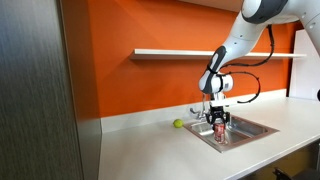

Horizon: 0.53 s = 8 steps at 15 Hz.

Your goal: Put the can on the counter to the left

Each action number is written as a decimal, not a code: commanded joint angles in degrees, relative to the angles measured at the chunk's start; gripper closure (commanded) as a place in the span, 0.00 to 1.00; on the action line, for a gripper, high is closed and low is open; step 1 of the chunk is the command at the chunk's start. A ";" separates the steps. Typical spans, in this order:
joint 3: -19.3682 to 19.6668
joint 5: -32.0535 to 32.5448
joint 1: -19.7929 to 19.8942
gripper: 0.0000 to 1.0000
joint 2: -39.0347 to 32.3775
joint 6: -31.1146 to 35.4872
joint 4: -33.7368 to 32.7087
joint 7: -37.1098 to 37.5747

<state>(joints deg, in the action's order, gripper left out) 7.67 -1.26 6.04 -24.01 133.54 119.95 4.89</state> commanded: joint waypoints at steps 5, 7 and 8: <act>0.01 2.67 -2.26 0.61 12.11 -7.23 5.24 3.59; -0.34 3.18 -2.65 0.61 14.70 -8.45 6.48 3.76; -0.57 3.30 -2.90 0.61 15.94 -8.99 7.17 3.79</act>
<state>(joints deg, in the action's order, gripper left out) 7.64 0.23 3.83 -13.91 127.45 124.03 6.52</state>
